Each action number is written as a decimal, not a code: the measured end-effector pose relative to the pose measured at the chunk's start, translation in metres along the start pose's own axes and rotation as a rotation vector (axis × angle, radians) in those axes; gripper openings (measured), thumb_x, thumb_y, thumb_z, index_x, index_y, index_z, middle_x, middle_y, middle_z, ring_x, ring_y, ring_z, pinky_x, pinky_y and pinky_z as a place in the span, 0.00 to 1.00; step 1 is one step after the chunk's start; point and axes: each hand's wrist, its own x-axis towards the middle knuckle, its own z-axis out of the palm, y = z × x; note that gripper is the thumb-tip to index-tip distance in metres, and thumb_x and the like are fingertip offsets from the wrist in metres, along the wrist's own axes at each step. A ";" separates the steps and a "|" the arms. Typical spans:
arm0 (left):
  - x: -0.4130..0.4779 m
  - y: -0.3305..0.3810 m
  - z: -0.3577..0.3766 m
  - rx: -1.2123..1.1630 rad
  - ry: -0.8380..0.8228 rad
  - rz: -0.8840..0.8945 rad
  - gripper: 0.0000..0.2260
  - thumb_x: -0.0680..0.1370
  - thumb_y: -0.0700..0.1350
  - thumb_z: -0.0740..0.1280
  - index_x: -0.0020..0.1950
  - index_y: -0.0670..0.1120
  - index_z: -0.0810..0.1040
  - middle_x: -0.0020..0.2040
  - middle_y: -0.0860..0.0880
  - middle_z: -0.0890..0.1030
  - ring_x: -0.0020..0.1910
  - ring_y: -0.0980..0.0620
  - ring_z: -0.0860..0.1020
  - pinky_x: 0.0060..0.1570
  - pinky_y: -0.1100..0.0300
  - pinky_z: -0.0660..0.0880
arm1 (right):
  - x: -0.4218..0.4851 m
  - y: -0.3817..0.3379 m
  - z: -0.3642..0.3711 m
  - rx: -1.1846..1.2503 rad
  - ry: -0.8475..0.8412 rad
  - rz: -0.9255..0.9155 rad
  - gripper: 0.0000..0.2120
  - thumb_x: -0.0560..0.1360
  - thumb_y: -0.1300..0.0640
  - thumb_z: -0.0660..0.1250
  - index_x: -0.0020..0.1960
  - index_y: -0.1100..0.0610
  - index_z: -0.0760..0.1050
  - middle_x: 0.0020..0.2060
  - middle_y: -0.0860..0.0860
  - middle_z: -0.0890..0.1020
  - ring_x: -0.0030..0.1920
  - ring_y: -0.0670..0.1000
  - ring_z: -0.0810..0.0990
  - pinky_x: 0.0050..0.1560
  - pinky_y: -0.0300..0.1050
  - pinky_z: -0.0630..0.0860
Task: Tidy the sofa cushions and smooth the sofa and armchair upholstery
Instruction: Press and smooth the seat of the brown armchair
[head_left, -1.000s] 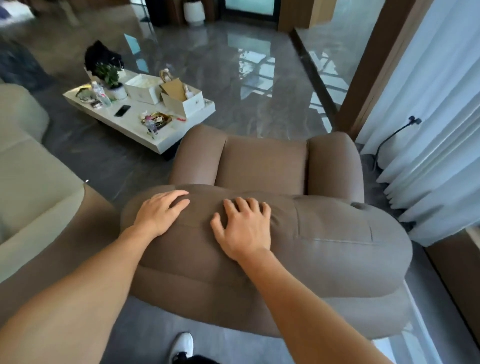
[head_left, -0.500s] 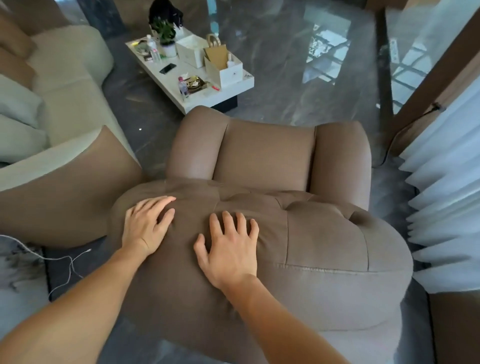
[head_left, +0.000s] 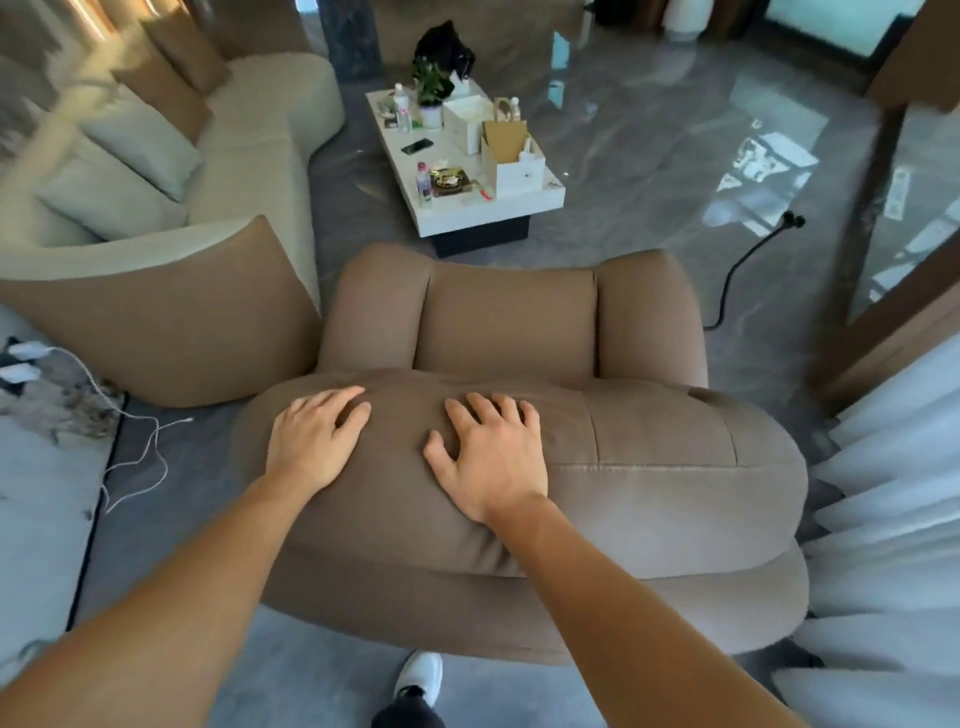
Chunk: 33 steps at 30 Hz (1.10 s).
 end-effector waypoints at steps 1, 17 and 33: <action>-0.015 0.015 0.008 -0.002 0.013 -0.023 0.19 0.81 0.58 0.56 0.69 0.56 0.74 0.69 0.52 0.75 0.68 0.45 0.69 0.68 0.49 0.62 | -0.009 0.017 -0.006 0.000 -0.007 -0.028 0.28 0.77 0.37 0.52 0.67 0.50 0.78 0.64 0.52 0.81 0.67 0.60 0.74 0.71 0.63 0.64; -0.164 0.258 0.145 -0.043 0.005 -0.255 0.28 0.76 0.67 0.44 0.75 0.65 0.62 0.78 0.55 0.63 0.77 0.49 0.55 0.75 0.43 0.45 | -0.094 0.262 -0.090 -0.278 -0.187 0.108 0.40 0.73 0.26 0.39 0.79 0.42 0.59 0.79 0.48 0.65 0.78 0.62 0.55 0.74 0.72 0.45; -0.146 0.275 0.152 -0.063 0.100 -0.297 0.28 0.76 0.67 0.45 0.73 0.64 0.66 0.75 0.56 0.68 0.75 0.50 0.59 0.74 0.46 0.49 | -0.071 0.271 -0.096 -0.313 -0.216 0.084 0.43 0.71 0.23 0.39 0.78 0.44 0.60 0.78 0.49 0.65 0.77 0.64 0.56 0.71 0.74 0.46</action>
